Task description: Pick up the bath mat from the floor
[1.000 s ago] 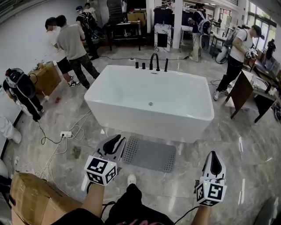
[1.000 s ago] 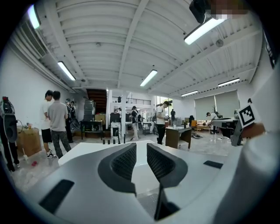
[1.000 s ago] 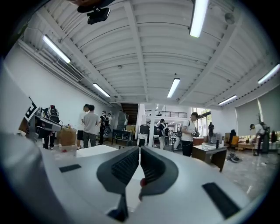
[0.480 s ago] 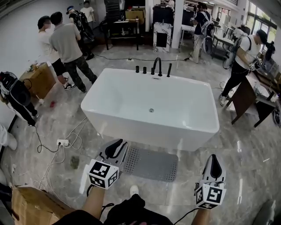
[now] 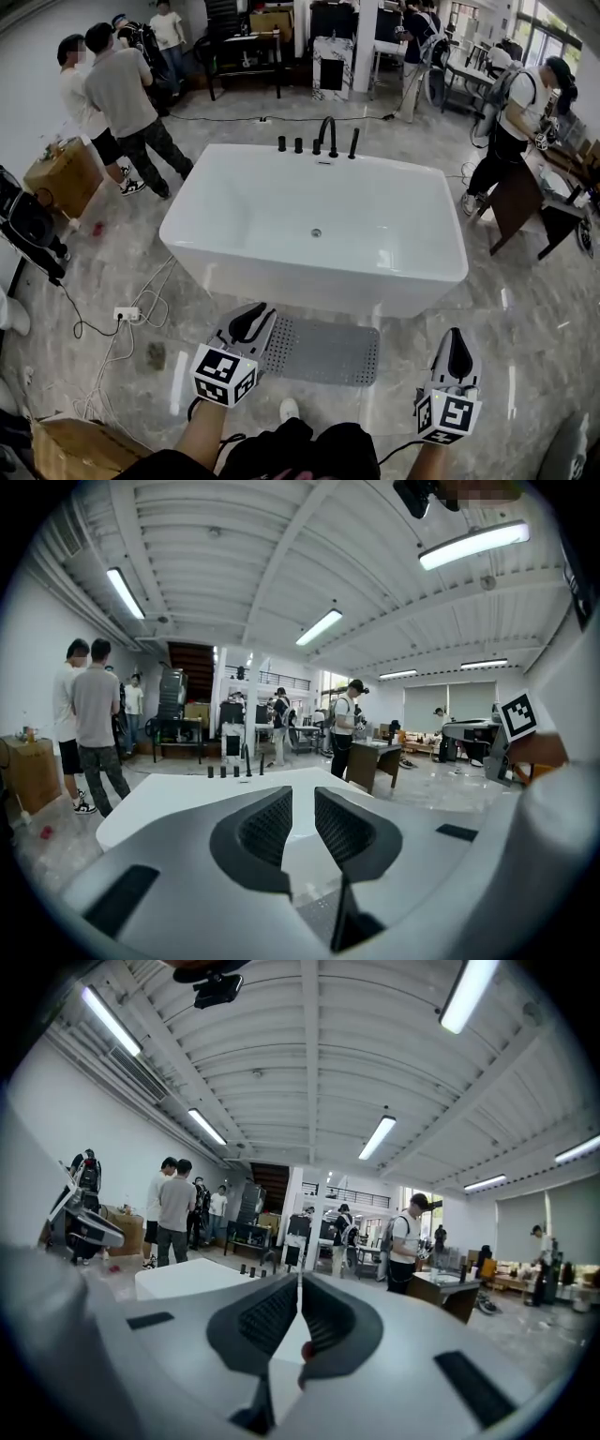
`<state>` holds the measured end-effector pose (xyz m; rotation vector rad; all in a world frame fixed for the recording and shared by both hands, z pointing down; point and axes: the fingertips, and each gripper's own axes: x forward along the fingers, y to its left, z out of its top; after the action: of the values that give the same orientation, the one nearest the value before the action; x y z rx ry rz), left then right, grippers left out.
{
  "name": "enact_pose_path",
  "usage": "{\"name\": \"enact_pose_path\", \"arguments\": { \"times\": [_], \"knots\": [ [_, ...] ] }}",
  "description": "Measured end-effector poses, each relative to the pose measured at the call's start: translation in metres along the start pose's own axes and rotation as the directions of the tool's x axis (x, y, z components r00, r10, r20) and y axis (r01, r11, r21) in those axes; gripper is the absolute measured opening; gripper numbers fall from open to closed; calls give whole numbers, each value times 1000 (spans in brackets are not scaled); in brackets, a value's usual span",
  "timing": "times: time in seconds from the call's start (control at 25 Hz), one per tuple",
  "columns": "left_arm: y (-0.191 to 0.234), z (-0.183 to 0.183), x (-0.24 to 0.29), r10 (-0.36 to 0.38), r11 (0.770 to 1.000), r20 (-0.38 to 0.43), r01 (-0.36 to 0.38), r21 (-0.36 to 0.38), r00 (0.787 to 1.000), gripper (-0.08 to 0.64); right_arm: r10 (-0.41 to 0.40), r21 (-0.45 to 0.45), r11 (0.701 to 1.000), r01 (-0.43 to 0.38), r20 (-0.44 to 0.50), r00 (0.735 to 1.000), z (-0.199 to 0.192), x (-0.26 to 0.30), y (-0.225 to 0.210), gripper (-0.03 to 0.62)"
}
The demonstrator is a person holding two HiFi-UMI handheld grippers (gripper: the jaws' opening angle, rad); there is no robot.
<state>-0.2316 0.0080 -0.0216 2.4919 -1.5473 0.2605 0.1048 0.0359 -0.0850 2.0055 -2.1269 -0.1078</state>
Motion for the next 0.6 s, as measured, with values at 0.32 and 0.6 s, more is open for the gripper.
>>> {"name": "enact_pose_path", "arguments": {
  "times": [0.32, 0.6],
  "knots": [
    [-10, 10, 26, 68, 998, 7, -68, 13, 998, 77, 34, -4, 999, -34, 9, 999, -7, 26, -36, 21],
    [-38, 27, 37, 141, 989, 21, -142, 28, 990, 77, 70, -15, 997, -70, 14, 997, -13, 48, -79, 20]
  ]
}}
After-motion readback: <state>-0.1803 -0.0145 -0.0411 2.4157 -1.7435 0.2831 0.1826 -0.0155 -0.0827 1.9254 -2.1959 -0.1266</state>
